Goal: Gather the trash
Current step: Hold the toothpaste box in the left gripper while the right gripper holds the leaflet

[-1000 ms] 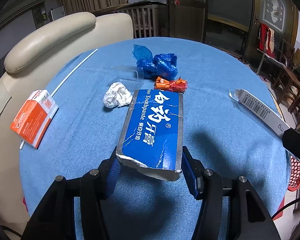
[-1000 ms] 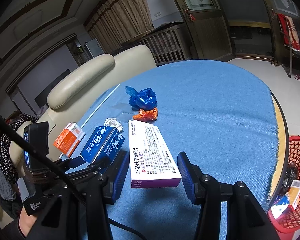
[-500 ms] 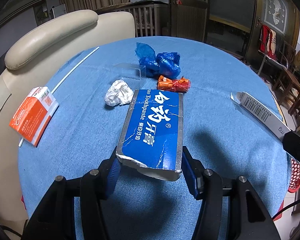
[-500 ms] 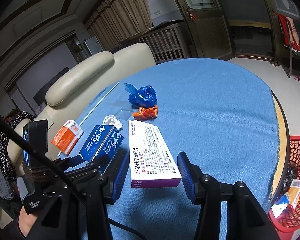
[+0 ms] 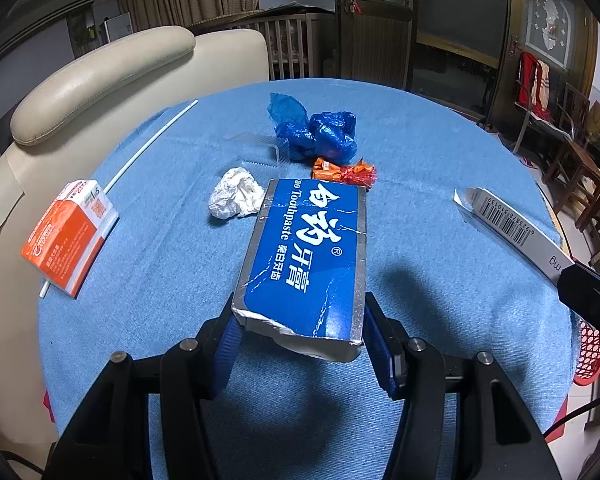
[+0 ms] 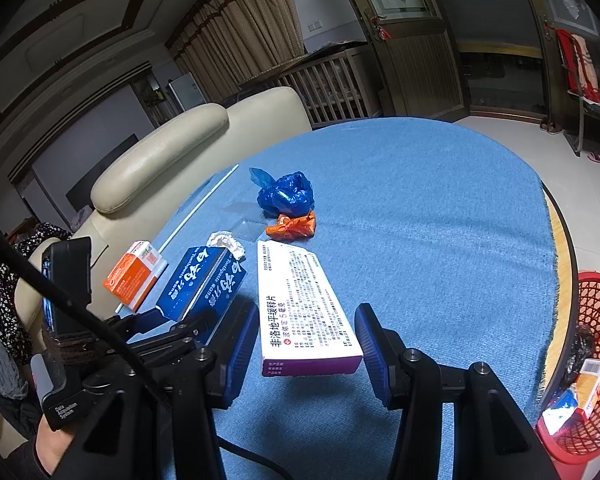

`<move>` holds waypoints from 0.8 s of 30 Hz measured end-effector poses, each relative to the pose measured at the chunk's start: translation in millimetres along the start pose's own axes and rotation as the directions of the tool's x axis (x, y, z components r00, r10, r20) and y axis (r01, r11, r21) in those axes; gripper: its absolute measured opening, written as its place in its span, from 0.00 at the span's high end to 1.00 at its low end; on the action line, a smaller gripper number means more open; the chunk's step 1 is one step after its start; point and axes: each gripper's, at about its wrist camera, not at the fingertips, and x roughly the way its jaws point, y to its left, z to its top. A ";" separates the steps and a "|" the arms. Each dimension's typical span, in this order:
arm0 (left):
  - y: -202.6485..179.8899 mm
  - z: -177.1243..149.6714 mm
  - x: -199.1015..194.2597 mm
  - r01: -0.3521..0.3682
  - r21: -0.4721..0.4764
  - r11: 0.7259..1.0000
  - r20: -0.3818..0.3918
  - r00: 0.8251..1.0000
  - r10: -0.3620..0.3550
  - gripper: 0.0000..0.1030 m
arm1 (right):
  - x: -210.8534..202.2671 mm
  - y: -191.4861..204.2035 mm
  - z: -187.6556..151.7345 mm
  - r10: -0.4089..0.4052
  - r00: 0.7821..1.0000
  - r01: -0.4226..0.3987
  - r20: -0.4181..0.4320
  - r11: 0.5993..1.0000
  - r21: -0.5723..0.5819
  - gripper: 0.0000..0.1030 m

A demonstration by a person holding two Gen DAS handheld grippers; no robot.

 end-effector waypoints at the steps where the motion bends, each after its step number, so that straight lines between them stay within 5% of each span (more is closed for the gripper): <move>1: -0.2 -0.1 -0.1 0.000 0.001 1.000 0.000 1.000 0.000 0.43 | -0.3 0.1 -0.1 0.000 1.000 0.000 0.001 1.000 -0.001 0.49; 24: -1.9 1.4 -2.6 0.002 0.021 1.000 0.010 1.000 -0.002 0.43 | -6.6 -1.5 2.6 0.005 1.000 -0.005 0.018 1.000 0.001 0.49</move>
